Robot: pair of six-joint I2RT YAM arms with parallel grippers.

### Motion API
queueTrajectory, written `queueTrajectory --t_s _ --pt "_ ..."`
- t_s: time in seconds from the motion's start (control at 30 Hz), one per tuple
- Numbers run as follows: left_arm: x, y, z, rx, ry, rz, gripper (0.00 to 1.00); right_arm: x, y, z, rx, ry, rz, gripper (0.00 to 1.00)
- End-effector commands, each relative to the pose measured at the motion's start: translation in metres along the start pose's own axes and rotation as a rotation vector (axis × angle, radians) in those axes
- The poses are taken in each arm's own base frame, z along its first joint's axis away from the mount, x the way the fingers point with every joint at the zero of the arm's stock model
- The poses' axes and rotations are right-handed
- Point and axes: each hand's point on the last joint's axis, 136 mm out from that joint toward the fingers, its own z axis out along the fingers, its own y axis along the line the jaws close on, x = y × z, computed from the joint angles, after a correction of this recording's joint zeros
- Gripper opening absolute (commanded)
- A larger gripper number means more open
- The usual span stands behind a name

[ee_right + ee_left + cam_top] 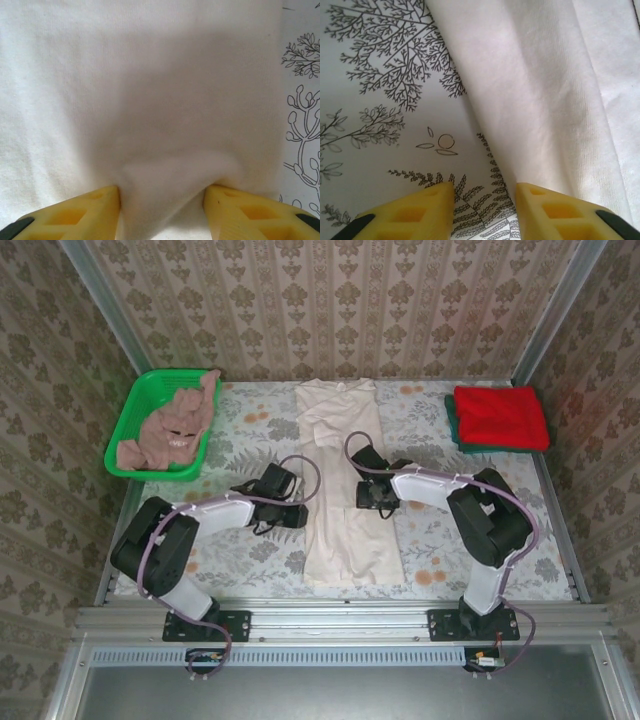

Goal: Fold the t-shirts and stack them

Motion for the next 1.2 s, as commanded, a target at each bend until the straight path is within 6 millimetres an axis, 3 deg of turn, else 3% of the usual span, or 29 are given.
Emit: queueTrajectory --t_s 0.0,0.03,0.1,0.23,0.37,0.47,0.6,0.77,1.0,1.17 --pt "0.051 0.004 0.000 0.004 0.157 -0.081 0.34 0.018 -0.016 0.003 0.026 0.048 0.022 0.53" --pt "0.047 0.002 -0.003 0.011 0.138 -0.089 0.37 0.017 -0.015 -0.001 0.013 0.040 0.026 0.53" --pt "0.036 -0.009 -0.015 0.052 0.076 -0.106 0.52 0.014 -0.012 -0.014 -0.021 0.015 0.032 0.54" --pt "0.024 -0.037 -0.044 0.096 -0.031 -0.079 0.59 0.012 -0.010 -0.041 -0.079 -0.032 0.039 0.55" --pt "0.047 -0.046 -0.053 0.094 -0.025 -0.087 0.64 0.028 -0.021 -0.065 -0.106 -0.050 0.052 0.58" --pt "0.077 -0.050 -0.050 0.092 0.007 -0.102 0.68 0.057 -0.033 -0.075 -0.124 -0.039 0.075 0.58" --pt "0.108 -0.054 -0.048 0.114 0.019 -0.133 0.67 0.107 -0.048 -0.078 -0.130 0.007 0.103 0.60" --pt "0.129 -0.061 -0.046 0.129 0.015 -0.129 0.58 0.154 -0.060 -0.076 -0.123 0.072 0.115 0.61" --pt "0.123 -0.081 -0.047 0.235 -0.049 -0.136 0.45 0.176 -0.044 -0.066 -0.201 0.119 0.122 0.60" --pt "0.120 -0.096 -0.052 0.286 -0.105 -0.125 0.66 0.180 -0.038 -0.058 -0.231 0.120 0.136 0.53"
